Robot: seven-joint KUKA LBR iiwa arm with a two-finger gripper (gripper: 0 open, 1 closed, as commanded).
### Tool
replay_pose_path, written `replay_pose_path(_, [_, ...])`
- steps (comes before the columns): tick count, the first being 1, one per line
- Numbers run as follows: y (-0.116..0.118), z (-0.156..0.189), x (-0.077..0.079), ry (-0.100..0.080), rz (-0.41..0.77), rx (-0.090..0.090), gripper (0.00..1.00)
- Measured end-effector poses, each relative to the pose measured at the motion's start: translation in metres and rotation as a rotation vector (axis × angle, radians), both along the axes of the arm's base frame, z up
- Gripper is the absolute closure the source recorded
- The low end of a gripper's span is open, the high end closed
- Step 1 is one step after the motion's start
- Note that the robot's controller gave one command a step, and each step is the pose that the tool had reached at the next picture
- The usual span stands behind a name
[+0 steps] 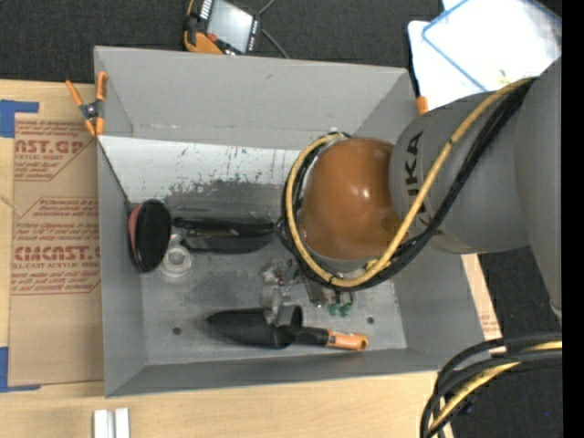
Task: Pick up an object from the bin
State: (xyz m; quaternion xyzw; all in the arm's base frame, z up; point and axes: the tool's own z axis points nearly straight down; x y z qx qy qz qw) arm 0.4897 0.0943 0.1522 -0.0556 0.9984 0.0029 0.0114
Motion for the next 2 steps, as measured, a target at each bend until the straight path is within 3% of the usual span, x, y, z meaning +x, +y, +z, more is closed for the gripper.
replay_pose_path(2, [0.001,0.033,0.000,-0.002,0.000,0.000,1.00])
